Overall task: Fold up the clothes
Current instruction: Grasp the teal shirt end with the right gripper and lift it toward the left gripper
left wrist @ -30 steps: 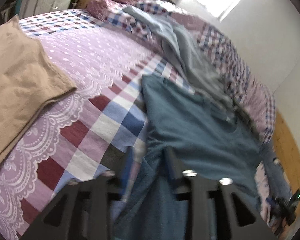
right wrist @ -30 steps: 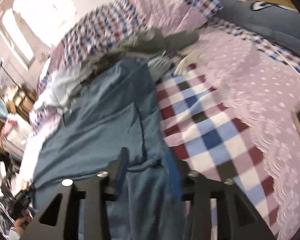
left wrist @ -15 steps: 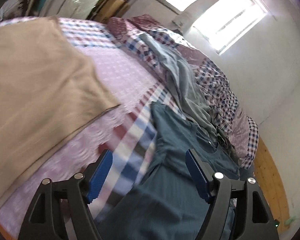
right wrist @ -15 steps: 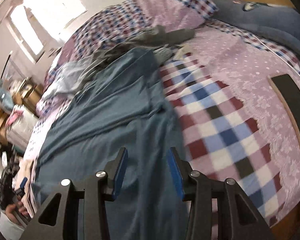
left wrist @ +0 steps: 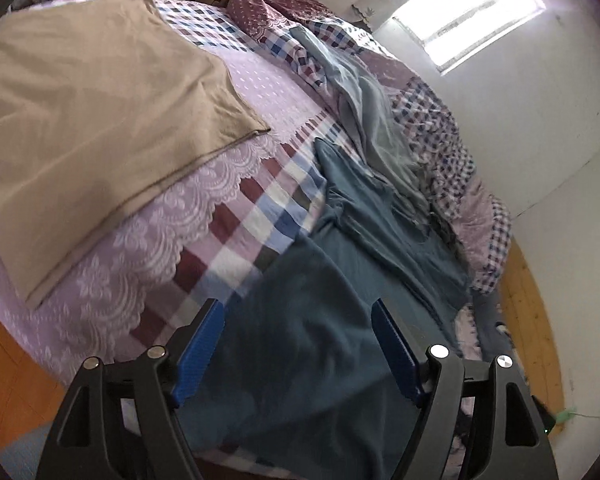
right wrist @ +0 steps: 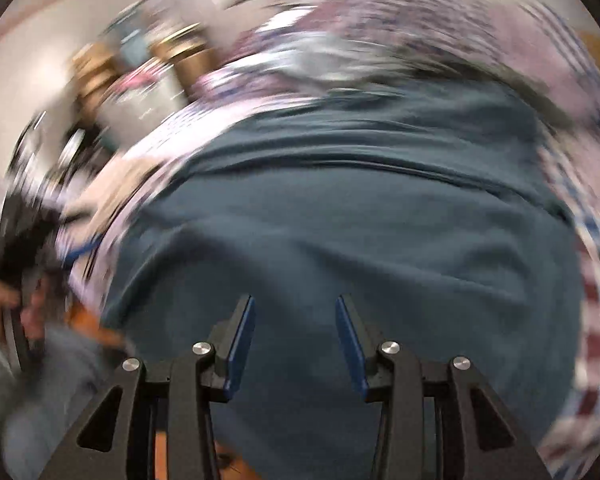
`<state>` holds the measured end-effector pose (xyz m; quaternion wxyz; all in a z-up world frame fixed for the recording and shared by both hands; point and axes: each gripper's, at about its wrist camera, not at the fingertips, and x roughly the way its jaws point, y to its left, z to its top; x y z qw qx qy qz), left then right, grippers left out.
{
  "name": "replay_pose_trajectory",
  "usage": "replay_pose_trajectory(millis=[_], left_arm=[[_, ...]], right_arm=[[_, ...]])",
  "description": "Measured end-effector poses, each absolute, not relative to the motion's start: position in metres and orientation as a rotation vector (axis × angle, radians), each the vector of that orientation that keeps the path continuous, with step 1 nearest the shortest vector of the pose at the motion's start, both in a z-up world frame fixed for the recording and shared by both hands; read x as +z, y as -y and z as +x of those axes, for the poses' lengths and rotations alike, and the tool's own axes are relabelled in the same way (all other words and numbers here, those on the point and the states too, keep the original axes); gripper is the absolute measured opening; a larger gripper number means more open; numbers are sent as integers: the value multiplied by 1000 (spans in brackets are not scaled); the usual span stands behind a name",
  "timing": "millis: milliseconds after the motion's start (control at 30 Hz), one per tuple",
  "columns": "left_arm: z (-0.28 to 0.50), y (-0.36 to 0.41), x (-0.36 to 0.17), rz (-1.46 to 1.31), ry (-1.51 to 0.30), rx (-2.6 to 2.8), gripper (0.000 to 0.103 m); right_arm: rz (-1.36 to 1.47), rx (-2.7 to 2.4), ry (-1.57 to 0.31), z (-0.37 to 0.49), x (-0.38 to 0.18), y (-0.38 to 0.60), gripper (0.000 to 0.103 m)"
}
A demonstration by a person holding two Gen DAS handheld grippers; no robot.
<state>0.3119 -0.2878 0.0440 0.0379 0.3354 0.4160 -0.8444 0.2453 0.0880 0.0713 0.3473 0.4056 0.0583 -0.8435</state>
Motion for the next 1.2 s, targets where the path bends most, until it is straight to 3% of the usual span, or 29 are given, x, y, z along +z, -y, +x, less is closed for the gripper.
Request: replay_pose_trajectory(millis=[300,567,933,1033,1167,1200], left_arm=[[332,271,40,1140,-1302,-2612,82],[336,273,30,1165,-1388,-2591,82],[333,274,27,1168,-1412,-2587,82],[332,274,26,1164,-1425,-2579,82],[332,276,27,1143,-1435,-2574,82],[333,277,27,1131,-1440,-2571,82]], right_arm=[[852,-1908,-701,334,23,16,43],[856,-1825,-830,342,-16,53,43],[724,-1826,-1006,359,-29,63,41],[737,-1834,-978,353,-25,62,31],[807,-1852,-842,332,-8,53,4],[822,-1872,-795,324,-2,49,4]])
